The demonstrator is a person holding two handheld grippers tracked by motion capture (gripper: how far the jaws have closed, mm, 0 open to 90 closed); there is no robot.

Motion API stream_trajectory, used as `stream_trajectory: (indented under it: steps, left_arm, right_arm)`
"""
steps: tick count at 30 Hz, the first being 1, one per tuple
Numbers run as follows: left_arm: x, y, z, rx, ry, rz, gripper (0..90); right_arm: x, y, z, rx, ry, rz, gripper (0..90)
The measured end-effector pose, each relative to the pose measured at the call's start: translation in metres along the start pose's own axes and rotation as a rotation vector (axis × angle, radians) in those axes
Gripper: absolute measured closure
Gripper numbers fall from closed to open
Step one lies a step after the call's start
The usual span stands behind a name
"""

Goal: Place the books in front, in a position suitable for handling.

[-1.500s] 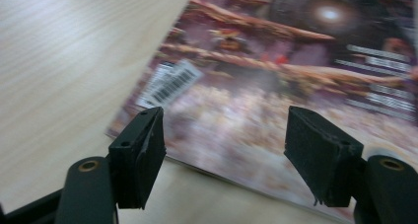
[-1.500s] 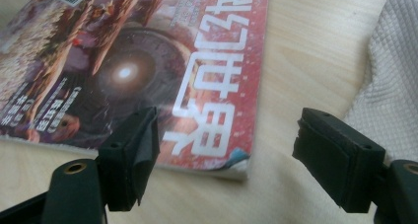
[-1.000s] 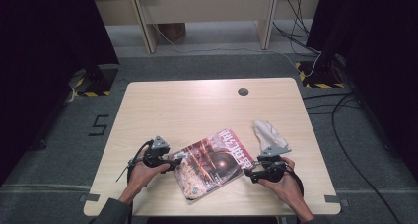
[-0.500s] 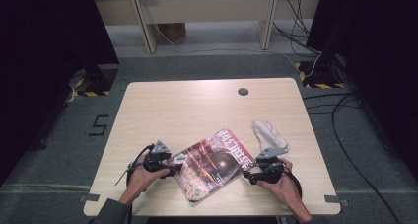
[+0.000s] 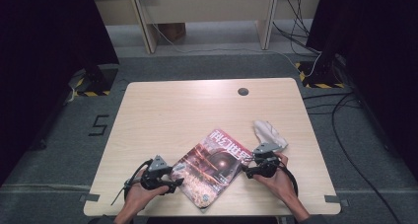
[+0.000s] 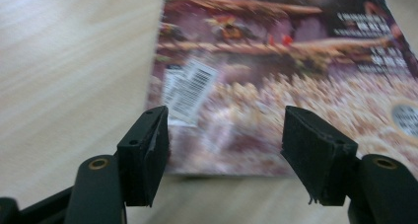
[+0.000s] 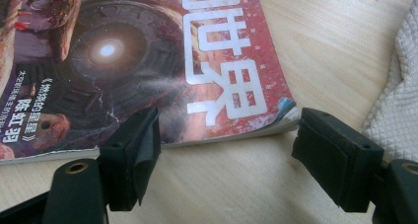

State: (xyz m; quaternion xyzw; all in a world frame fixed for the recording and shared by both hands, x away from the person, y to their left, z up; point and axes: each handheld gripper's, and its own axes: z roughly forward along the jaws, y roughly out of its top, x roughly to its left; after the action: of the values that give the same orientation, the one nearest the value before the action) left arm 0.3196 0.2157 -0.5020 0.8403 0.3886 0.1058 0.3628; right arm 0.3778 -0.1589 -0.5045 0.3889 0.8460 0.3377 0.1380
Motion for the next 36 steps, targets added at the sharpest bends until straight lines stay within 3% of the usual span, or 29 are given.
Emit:
stream_trajectory:
  steps: [3,7,8,11,12,14,18,25,30,36]
  left_arm:
    - [-0.002,0.0,-0.003,-0.014,0.03,0.0,30.8]
    - [0.009,0.0,-0.001,-0.012,0.067,-0.038,29.8]
    - [0.014,0.0,0.001,-0.002,0.07,-0.056,29.6]
    - [0.014,0.0,0.002,0.002,0.052,-0.061,31.0]
    - [0.009,0.0,0.003,0.011,0.033,-0.042,31.6]
    - [0.006,-0.001,0.003,0.02,0.037,-0.027,30.3]
    - [-0.001,-0.001,0.004,0.033,0.011,-0.019,29.8]
    - [-0.02,-0.004,0.001,0.034,-0.015,0.023,31.0]
    - [-0.031,-0.007,0.0,0.029,-0.042,0.034,31.4]
    - [-0.045,-0.005,0.004,0.029,-0.074,0.067,31.4]
  right_arm:
    - [-0.003,0.001,0.003,-0.004,0.007,0.017,25.2]
    - [-0.005,0.004,0.006,0.003,0.009,0.038,24.5]
    - [-0.006,0.007,0.008,0.001,-0.006,0.022,24.8]
    - [-0.007,0.01,0.01,0.004,-0.015,0.016,24.9]
    - [-0.008,0.013,0.012,0.004,-0.02,0.018,24.8]
    - [-0.009,0.015,0.013,0.004,-0.024,0.02,25.0]
    - [-0.015,0.024,0.023,-0.003,-0.049,0.039,24.9]
    - [-0.02,0.038,0.032,-0.027,-0.086,0.028,28.8]
    - [-0.019,0.035,0.011,-0.079,0.009,0.068,29.9]
    - [-0.011,0.021,0.003,-0.068,0.072,0.063,32.8]
